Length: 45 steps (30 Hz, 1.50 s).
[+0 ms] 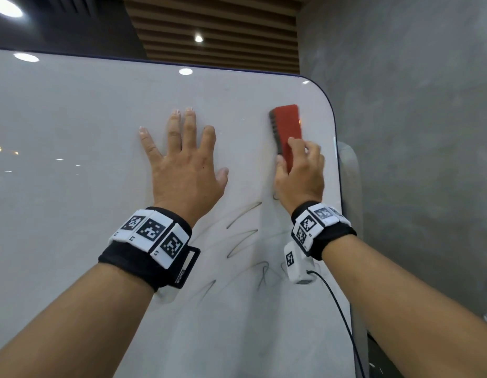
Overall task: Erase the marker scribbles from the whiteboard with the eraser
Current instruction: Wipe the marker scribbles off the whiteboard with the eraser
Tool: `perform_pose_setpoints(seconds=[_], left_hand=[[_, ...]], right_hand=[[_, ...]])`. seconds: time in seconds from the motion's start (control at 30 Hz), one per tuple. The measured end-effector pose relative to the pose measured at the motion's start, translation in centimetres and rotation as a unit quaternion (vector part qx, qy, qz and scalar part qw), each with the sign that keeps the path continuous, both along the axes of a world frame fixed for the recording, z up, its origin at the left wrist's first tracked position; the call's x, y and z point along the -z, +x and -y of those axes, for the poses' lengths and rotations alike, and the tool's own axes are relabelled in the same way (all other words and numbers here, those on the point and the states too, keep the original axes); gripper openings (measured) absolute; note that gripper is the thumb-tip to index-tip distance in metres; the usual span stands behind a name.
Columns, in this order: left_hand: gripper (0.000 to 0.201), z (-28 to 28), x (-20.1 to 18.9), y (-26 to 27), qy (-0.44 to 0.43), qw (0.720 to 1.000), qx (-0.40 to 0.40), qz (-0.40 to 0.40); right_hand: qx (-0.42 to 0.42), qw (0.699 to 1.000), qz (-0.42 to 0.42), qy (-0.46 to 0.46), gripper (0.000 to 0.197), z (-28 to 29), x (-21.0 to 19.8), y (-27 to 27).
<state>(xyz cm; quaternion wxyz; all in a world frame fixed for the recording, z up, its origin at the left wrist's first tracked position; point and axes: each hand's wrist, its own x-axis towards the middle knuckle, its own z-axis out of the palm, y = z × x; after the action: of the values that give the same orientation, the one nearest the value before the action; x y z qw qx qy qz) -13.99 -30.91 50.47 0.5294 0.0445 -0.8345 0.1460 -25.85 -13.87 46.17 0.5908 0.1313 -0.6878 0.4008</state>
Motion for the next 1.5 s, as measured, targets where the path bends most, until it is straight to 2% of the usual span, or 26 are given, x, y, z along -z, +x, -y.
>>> perform_pose_setpoints(seconds=[0.1,0.17,0.23,0.3,0.33,0.37,0.5,0.57,0.7,0.77,0.9,0.97,1.07,1.17,1.23,1.33,1.4,1.43,1.5], left_hand=[[0.070,-0.1,0.0,-0.1,0.001,1.000,0.000,-0.005],[0.070,0.0,0.0,-0.1,0.002,1.000,0.001,-0.005],[0.070,0.1,0.0,0.0,0.003,1.000,0.005,-0.004],[0.069,0.1,0.1,-0.1,0.000,1.000,0.005,-0.003],[0.070,0.1,0.1,-0.1,-0.001,1.000,0.002,-0.002],[0.070,0.0,0.1,-0.1,-0.002,1.000,0.000,-0.002],[0.071,-0.2,0.2,-0.4,0.001,1.000,0.005,-0.013],[0.070,-0.2,0.3,-0.5,0.002,1.000,0.009,-0.016],[0.070,0.0,0.3,-0.4,0.003,1.000,0.008,-0.012],[0.071,0.1,0.3,-0.4,0.001,1.000,0.005,-0.011],[0.071,-0.2,0.4,-0.7,0.003,1.000,0.009,-0.020],[0.071,-0.2,0.4,-0.7,0.005,1.000,0.011,-0.021],[0.070,-0.1,0.4,-0.5,0.007,1.000,0.007,-0.015],[0.070,-0.1,0.4,-0.5,0.007,1.000,0.008,-0.013],[0.070,-0.1,0.4,-0.6,0.008,1.000,0.010,-0.015],[0.070,-0.1,0.5,-0.6,0.008,1.000,0.014,-0.019],[0.071,0.0,0.6,-0.6,0.006,1.000,0.015,-0.021],[0.071,0.0,0.6,-0.6,0.006,1.000,0.015,-0.020],[0.071,0.1,0.6,-0.6,0.008,1.000,0.016,-0.017]], right_hand=[[-0.006,0.991,-0.071,0.112,0.039,0.4,0.9,0.5],[0.006,0.989,-0.074,0.126,0.040,-0.3,1.0,-0.3],[0.005,0.998,-0.044,0.054,0.040,-1.2,0.5,-1.2],[-0.006,0.999,0.027,-0.039,0.040,-1.9,-0.3,-1.5],[-0.004,0.997,0.053,-0.057,0.039,-1.9,-0.5,-1.4],[0.002,0.997,0.057,-0.048,0.038,-1.7,-0.5,-1.1],[-0.020,0.994,-0.047,0.099,0.040,-0.8,0.7,0.1],[-0.021,0.992,-0.053,0.116,0.042,-1.3,0.8,-0.4],[-0.012,1.000,0.013,-0.015,0.042,-2.9,-0.2,-1.9],[-0.011,0.998,0.046,-0.036,0.042,-2.6,-0.4,-1.7],[-0.030,0.995,-0.031,0.088,0.042,-1.8,0.7,-0.4],[-0.032,0.993,-0.035,0.105,0.043,-2.4,0.9,-0.9],[-0.038,0.999,0.002,0.000,0.044,-3.7,0.5,-2.3],[-0.027,0.990,0.089,-0.102,0.043,-4.0,-0.2,-2.5],[-0.015,0.993,0.085,-0.080,0.042,-3.4,-0.2,-1.8],[-0.024,0.999,-0.006,0.045,0.041,-2.6,0.9,-0.8],[-0.020,0.993,-0.035,0.112,0.041,-2.8,1.6,-0.8],[-0.015,0.993,-0.037,0.115,0.041,-3.2,1.6,-1.1],[-0.005,0.999,-0.005,0.044,0.042,-4.0,1.4,-2.1]])
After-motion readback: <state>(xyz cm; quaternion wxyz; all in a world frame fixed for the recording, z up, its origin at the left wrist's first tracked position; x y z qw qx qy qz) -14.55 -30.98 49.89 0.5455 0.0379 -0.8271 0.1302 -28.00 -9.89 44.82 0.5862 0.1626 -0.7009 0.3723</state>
